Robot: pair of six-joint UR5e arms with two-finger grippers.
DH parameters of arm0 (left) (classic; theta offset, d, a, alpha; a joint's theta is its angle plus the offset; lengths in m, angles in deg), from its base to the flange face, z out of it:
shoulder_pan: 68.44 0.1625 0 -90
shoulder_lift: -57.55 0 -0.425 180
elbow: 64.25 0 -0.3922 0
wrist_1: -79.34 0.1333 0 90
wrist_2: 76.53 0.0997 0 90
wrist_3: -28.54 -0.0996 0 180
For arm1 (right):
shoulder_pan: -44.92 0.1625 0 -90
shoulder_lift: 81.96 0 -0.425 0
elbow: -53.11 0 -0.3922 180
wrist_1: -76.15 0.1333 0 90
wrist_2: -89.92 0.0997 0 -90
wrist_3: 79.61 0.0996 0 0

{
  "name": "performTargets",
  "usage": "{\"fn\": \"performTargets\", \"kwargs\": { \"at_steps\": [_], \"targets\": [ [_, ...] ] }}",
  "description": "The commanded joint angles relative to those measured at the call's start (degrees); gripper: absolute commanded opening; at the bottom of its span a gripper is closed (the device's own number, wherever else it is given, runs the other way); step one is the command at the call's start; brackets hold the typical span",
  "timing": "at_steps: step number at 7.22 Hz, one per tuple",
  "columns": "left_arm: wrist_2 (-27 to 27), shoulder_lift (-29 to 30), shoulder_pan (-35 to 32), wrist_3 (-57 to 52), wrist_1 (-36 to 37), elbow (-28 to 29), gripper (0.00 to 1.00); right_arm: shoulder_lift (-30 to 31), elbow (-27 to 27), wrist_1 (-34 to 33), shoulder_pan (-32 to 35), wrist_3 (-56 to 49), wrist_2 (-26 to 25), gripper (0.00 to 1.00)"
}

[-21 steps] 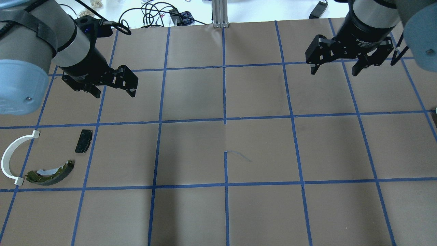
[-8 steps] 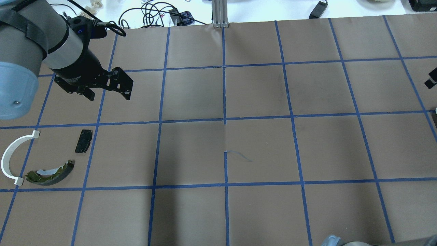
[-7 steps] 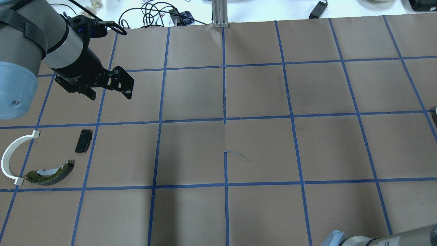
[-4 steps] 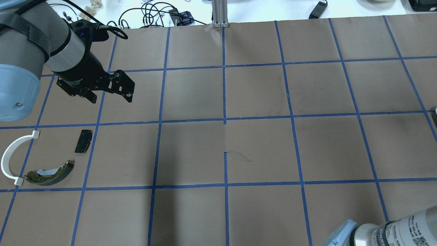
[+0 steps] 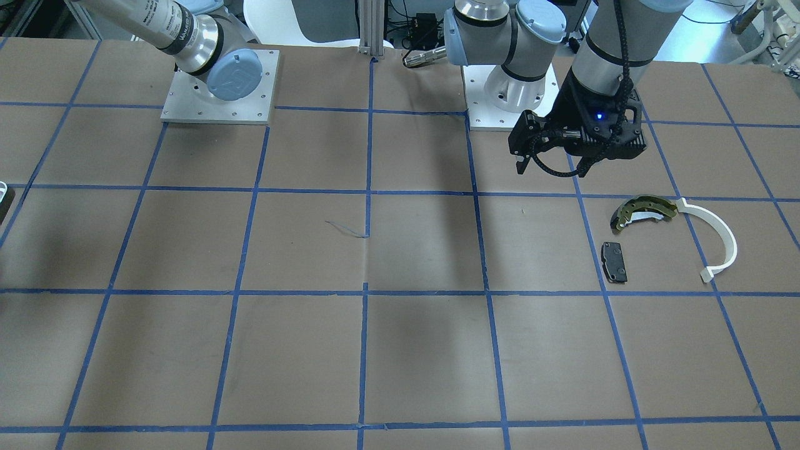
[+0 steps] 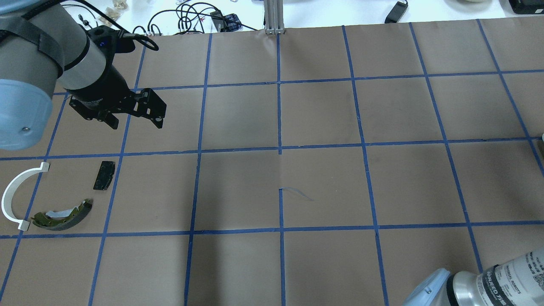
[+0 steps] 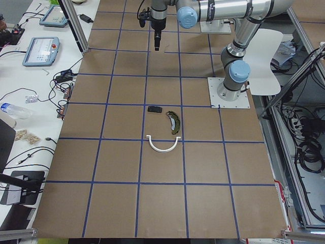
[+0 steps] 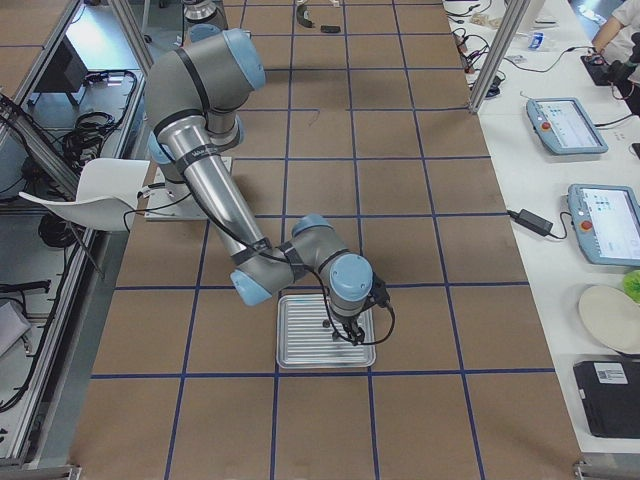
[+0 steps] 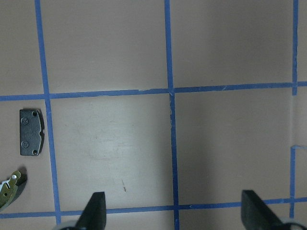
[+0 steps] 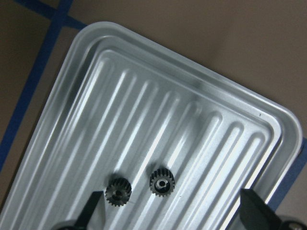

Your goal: Place bearing gear from tray to pile

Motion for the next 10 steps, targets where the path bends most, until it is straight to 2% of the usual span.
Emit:
{"fn": "performTargets", "kwargs": {
  "at_steps": [1, 2, 4, 5, 9, 10],
  "targets": [
    [0.06, 0.15, -0.03, -0.05, 0.05, -0.02, 1.0, -2.42, 0.27, -4.16, -0.28, -0.66, -0.15, 0.97],
    [0.06, 0.07, -0.03, -0.05, -0.04, -0.02, 1.0, -2.52, -0.26, -4.27, -0.28, -0.66, -0.15, 0.95],
    [0.06, 0.24, -0.03, -0.05, -0.04, -0.02, 1.0, -2.69, -0.52, -4.27, -0.28, -0.48, -0.15, 0.84],
    [0.06, 0.16, -0.03, -0.05, -0.04, -0.02, 1.0, -2.69, -0.61, -4.27, -0.28, -0.48, -0.15, 0.7],
    [1.64, 0.33, -0.03, -0.05, -0.12, -0.1, 1.0, -2.7, -2.01, -4.18, -0.28, -0.13, -0.5, 0.61],
    [1.73, 0.33, -0.03, -0.05, -0.04, -0.1, 1.0, -2.69, -2.28, -4.27, -0.28, -0.3, -0.77, 0.57]
  ]
}}
